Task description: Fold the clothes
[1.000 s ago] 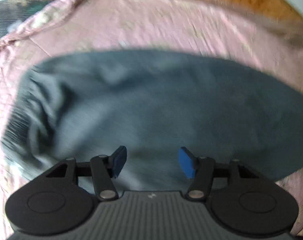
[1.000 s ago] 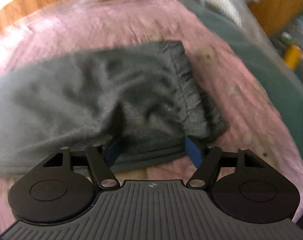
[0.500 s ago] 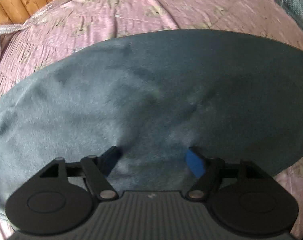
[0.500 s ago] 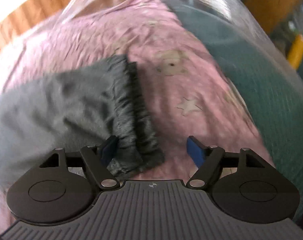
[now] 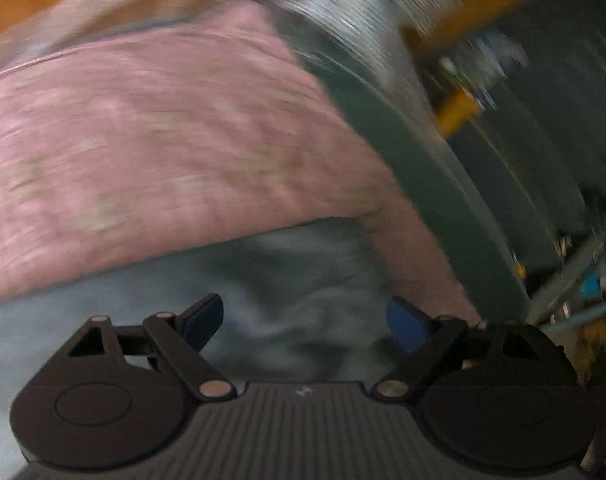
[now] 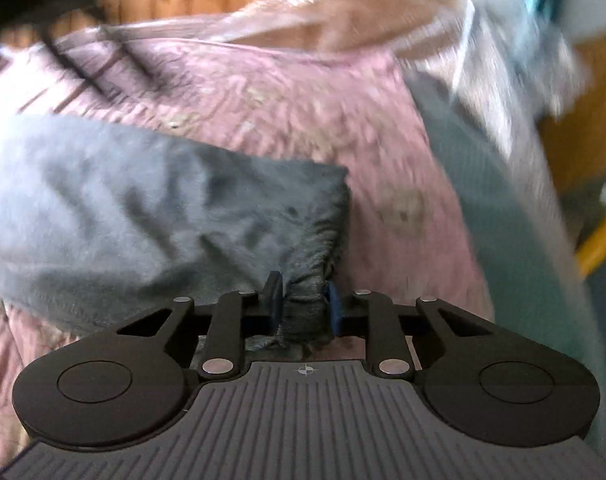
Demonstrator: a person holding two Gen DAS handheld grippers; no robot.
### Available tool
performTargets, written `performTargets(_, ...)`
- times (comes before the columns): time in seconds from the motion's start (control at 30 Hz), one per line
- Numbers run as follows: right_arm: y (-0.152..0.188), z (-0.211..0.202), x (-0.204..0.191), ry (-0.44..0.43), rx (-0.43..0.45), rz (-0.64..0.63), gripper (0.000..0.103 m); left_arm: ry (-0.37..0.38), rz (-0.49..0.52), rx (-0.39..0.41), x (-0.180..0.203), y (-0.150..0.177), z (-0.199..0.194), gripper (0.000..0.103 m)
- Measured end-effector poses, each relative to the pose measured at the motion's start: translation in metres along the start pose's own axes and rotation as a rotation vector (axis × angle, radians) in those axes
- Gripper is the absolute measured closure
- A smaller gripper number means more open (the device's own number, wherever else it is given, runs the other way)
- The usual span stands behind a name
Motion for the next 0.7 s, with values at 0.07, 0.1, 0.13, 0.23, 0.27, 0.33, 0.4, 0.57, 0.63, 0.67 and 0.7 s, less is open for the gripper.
performTargets(0.07,-0.015,-0.001,-0.019,0.001,0.039,-0.075,0.083,0.011,0.065,-0.081,0.019,0.001,0.032,0.012)
performTargets(0.1,-0.02,-0.002,-0.029,-0.006,0.061,-0.109,0.083,-0.007,0.092,-0.113,0.021,0.007,0.043,0.014)
performTargets(0.13,-0.024,-0.005,-0.039,-0.008,0.083,-0.147,0.084,-0.033,0.12,-0.139,0.021,0.013,0.052,0.025)
performTargets(0.23,-0.03,-0.011,-0.064,-0.027,0.137,-0.223,0.084,-0.096,0.169,-0.149,0.005,0.031,0.048,0.091)
performTargets(0.27,-0.031,-0.014,-0.069,-0.045,0.154,-0.225,0.083,-0.088,0.147,-0.128,-0.003,0.031,0.037,0.092)
performTargets(0.33,-0.034,-0.027,-0.073,-0.086,0.203,-0.212,0.07,-0.055,0.063,-0.056,-0.031,0.034,-0.006,0.092)
performTargets(0.4,-0.045,-0.053,-0.066,-0.152,0.277,-0.124,0.052,-0.072,-0.054,0.01,-0.079,0.049,-0.053,0.091)
performTargets(0.57,-0.064,-0.054,-0.044,-0.371,0.229,0.234,0.052,-0.122,-0.337,0.068,-0.187,0.117,-0.104,0.056)
performTargets(0.63,-0.058,-0.019,-0.068,-0.443,0.122,0.244,0.074,-0.095,-0.436,0.094,-0.204,0.139,-0.099,0.029)
performTargets(0.67,-0.054,-0.003,-0.083,-0.473,0.068,0.228,0.078,-0.079,-0.483,0.111,-0.21,0.148,-0.096,0.028)
performTargets(0.7,-0.049,0.011,-0.1,-0.497,0.015,0.201,0.08,-0.064,-0.518,0.13,-0.214,0.154,-0.095,0.026)
Point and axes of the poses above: each gripper's, at about its wrist camera, not at the fingertips, and z roughly the way its jaws point, x to its right, y to its underside, the point moved 8 cm from there along z, roughly the way its jaws point, and after that the axes turned 4 degrees about x, right-handed, at the moved point
